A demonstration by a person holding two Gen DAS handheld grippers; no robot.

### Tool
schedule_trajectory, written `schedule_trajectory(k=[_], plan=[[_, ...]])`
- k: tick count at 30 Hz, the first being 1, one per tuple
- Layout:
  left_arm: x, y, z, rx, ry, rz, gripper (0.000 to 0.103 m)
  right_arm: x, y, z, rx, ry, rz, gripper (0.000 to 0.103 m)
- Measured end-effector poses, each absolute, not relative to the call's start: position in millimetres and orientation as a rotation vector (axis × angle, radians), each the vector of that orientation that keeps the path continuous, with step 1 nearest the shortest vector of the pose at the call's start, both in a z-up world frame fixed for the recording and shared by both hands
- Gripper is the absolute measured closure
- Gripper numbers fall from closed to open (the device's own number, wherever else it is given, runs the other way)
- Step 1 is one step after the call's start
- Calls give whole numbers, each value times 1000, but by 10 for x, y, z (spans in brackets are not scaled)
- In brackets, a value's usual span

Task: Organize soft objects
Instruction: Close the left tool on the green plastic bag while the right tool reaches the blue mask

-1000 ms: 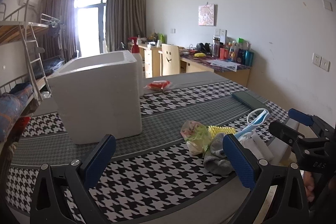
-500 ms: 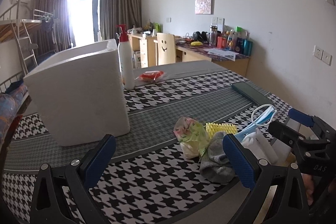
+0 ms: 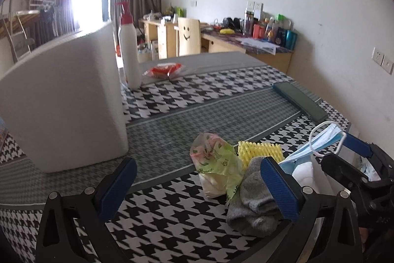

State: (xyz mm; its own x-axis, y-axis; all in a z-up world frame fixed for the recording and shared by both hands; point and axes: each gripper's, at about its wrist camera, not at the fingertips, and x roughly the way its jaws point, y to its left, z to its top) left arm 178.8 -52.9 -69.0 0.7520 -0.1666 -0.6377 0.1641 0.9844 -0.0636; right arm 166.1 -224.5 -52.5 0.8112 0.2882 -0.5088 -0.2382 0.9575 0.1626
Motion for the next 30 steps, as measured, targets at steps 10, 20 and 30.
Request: schedule_trajectory(k=[10,20,30], plan=[[2067,-638,-898,-35,809,-191,13,1716,-2276,-606,107,592,308,2],[2181,-641,-1013,-81,870,-196,33,1723,-2312,-608,118,597,324,3],[2196,-595,-1051,-107,882,-195,61,1801,-2342,-651,163,635,340,17]])
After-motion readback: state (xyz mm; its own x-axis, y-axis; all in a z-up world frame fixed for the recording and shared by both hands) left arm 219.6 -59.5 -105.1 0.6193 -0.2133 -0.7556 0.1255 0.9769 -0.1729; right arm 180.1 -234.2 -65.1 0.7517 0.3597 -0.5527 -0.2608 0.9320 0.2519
